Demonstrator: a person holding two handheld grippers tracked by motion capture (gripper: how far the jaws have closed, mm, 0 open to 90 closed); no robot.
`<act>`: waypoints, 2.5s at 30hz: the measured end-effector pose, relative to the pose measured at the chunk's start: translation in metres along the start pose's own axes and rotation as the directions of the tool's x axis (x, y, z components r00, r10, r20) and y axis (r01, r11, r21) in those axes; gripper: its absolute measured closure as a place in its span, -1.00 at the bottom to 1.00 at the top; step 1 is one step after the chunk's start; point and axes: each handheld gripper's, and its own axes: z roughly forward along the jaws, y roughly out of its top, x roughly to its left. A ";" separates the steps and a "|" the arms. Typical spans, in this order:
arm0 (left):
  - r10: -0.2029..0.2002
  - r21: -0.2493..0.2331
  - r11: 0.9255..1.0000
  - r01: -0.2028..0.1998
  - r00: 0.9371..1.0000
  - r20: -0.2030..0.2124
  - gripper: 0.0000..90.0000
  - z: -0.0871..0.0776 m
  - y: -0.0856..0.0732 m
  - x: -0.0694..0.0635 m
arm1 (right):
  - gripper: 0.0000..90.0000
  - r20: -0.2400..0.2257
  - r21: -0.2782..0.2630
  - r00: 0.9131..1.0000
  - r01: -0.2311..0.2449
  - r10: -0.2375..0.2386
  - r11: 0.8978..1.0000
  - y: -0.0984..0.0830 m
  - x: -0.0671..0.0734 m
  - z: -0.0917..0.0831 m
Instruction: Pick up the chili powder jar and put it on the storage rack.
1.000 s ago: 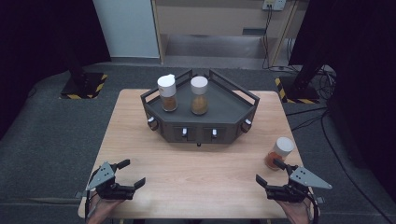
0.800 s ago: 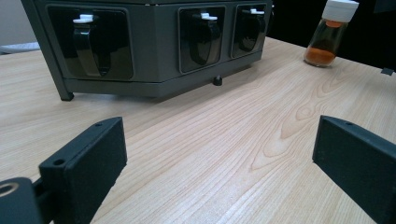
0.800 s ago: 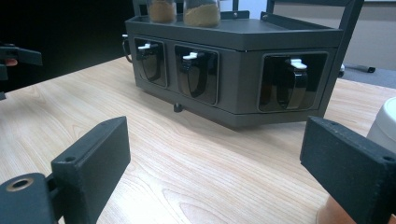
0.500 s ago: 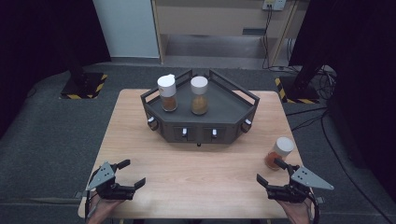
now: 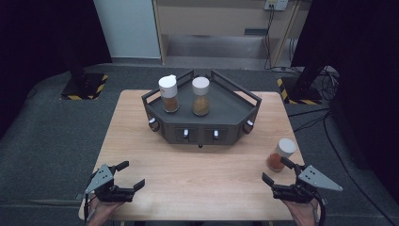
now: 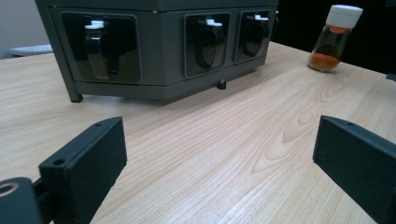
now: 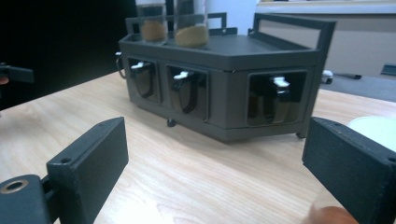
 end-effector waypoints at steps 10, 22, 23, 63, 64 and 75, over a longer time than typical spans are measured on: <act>0.000 -0.019 1.000 -0.001 0.999 -0.033 -0.98 -0.007 -0.001 -0.008 | -0.87 0.054 0.003 0.998 0.009 -0.009 1.000 0.015 -0.002 -0.006; -0.018 -0.046 0.999 0.015 0.998 -0.063 -0.99 -0.013 -0.006 -0.009 | -0.88 0.163 0.034 0.986 -0.026 0.020 0.999 0.025 -0.016 -0.007; -0.016 -0.048 0.999 0.012 0.998 -0.064 -0.99 -0.014 -0.006 -0.009 | -0.88 0.170 0.041 0.985 -0.030 0.022 0.999 0.025 -0.019 -0.006; -0.046 -0.050 0.998 0.043 0.998 -0.053 -0.99 -0.013 -0.009 -0.003 | -0.25 0.229 0.160 0.974 -0.040 0.003 0.986 0.008 -0.057 0.049; -0.046 -0.050 0.998 0.043 0.998 -0.053 -0.99 -0.013 -0.009 -0.003 | -0.25 0.229 0.161 0.973 -0.042 0.005 0.986 0.008 -0.058 0.049; -0.046 -0.048 0.998 0.043 0.998 -0.051 -0.99 -0.013 -0.009 -0.002 | -0.25 0.215 0.164 0.977 -0.034 -0.002 0.986 0.017 -0.060 0.046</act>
